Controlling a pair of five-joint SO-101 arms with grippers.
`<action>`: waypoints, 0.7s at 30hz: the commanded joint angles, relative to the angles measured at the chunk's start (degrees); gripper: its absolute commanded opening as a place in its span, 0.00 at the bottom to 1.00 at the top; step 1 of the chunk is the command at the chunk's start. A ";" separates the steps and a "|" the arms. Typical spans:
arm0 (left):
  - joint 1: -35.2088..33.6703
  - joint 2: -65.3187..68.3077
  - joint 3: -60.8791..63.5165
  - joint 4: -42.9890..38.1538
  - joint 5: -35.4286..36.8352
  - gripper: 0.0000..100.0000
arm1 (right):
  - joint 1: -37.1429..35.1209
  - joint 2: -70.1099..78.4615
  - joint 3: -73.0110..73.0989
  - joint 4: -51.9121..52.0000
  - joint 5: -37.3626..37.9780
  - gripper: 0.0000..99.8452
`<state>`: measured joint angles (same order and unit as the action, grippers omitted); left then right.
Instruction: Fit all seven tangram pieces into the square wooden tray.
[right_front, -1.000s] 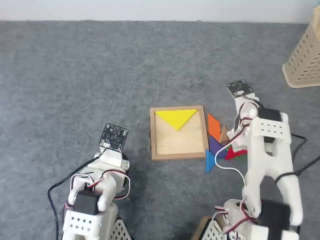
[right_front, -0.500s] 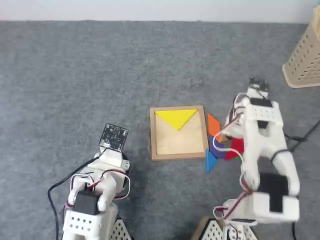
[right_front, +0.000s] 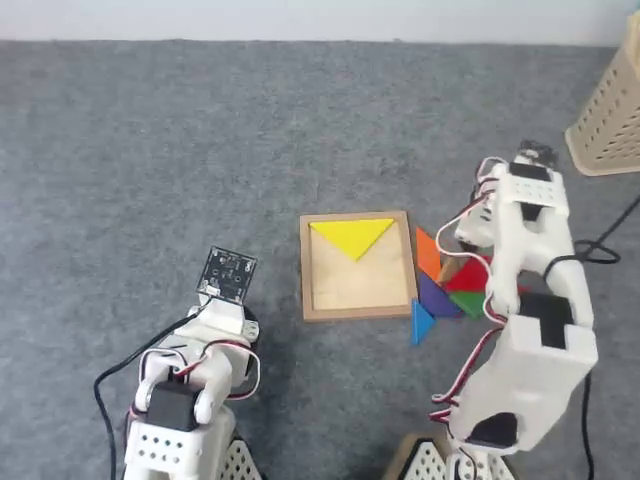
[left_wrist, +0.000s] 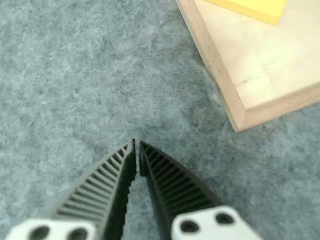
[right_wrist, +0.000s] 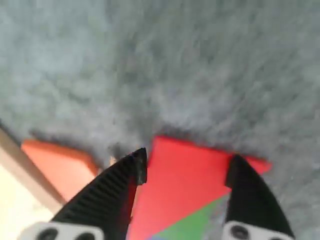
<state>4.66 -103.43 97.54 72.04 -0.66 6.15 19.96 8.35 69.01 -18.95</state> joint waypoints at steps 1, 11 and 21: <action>-0.18 -1.14 -1.01 0.35 0.44 0.01 | 1.10 0.92 -1.58 -0.04 3.08 0.17; -0.18 -1.14 -1.01 0.35 0.44 0.01 | 2.77 1.36 -3.87 0.13 9.41 0.10; -0.18 -1.14 -1.01 0.35 0.44 0.01 | 3.74 -0.66 -7.12 7.16 8.44 0.14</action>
<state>4.66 -103.43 97.54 72.04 -0.66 10.64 21.63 5.54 72.35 -10.33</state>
